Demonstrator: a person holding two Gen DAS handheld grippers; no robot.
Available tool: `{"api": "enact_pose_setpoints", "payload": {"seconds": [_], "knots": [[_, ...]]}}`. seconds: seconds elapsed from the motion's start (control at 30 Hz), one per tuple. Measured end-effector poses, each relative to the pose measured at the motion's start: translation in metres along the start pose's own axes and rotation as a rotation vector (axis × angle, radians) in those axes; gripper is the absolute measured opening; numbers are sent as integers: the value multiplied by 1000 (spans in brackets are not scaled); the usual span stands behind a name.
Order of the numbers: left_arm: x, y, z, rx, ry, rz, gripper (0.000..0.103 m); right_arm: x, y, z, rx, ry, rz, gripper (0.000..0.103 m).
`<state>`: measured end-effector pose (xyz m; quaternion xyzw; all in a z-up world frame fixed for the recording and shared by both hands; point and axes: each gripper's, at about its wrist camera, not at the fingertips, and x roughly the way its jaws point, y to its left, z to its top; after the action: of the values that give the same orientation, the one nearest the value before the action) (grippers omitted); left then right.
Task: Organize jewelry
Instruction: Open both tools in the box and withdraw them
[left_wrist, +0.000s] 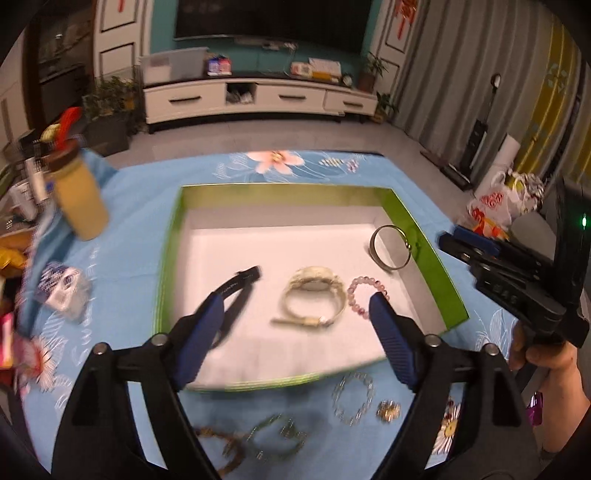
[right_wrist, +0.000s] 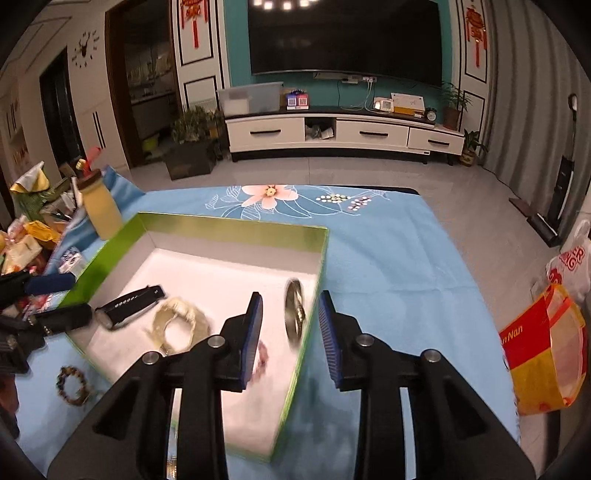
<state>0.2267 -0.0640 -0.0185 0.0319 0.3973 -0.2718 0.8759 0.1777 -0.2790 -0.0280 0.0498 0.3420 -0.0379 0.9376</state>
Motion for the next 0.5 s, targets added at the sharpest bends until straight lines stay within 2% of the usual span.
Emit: {"api": "enact_pose_setpoints", "payload": {"seconds": [0.07,0.23,0.4,0.5], "knots": [[-21,9,-12,-20,-19,31,90,-15,-6,-11,9,-5,10,38],[-60,23,-51,-53,-33,92,91,-49,-13,-43,23,5,31,38],[-80,29,-96,-73,-4,132,91,-76,-6,-75,17,25,69,38],[-88,28,-120,-81,24,130,91,-87,0,-90,3,43,93,38]]}}
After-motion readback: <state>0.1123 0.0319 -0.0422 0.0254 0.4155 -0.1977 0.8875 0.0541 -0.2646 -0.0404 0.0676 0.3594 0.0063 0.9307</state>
